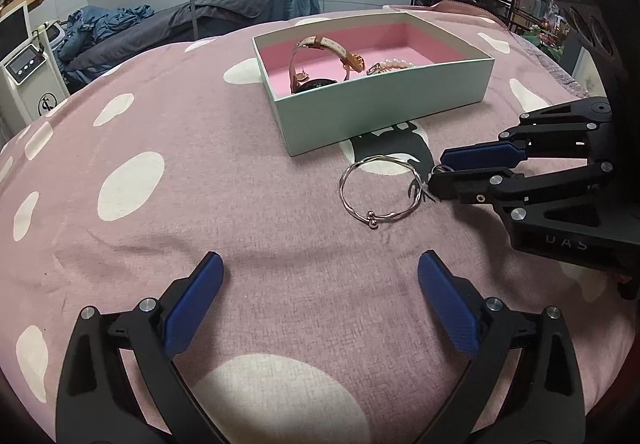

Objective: Organize jewelry
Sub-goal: 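Grasp the silver bangle with the left tool while the right tool grasps a silver ring, then lift the bangle with the left tool while the right tool carries the ring to the box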

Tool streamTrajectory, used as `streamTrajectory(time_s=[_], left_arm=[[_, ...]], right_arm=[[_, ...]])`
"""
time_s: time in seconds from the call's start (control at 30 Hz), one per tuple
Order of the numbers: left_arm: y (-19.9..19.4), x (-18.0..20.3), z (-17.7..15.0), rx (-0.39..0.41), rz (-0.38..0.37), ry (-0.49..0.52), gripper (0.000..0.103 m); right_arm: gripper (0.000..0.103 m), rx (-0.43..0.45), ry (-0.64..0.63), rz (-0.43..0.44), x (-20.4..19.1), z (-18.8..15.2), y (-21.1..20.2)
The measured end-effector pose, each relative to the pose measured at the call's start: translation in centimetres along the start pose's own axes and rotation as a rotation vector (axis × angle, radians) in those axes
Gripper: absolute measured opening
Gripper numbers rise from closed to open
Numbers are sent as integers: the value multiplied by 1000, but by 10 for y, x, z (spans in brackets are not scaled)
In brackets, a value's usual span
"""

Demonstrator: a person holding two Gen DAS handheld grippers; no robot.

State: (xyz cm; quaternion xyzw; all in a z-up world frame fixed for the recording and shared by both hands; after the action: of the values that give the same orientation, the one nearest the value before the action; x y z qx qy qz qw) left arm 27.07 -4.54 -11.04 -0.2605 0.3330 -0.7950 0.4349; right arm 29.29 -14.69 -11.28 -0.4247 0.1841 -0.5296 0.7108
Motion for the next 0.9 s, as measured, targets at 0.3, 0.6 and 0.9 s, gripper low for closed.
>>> streamTrajectory(time_s=[0.3,0.6,0.9], left_arm=[[14,5,13,-16,-37,1,87],[31,9,31,-38,-103,-8,80],[38,16,40,-38,-138,5,64]], right_arm=[[19,0,71,-24,15,-5,-5],[19,0,99,-24,21,-10,-8],[19,3,118,-22,24,-10,-7]])
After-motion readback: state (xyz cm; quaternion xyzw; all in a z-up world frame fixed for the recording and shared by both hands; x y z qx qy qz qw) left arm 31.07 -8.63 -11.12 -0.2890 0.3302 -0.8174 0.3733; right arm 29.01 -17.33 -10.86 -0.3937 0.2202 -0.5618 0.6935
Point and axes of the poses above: each gripper's, at about its wrist camera, not at the fingertips, and y roughly the way its jaws point, x to its right, z to its top, the point moved 3 cm from there along y, roughly the way its jaws point, and after that the axes turned 10 degrees about -z, right-handed, at the moved point
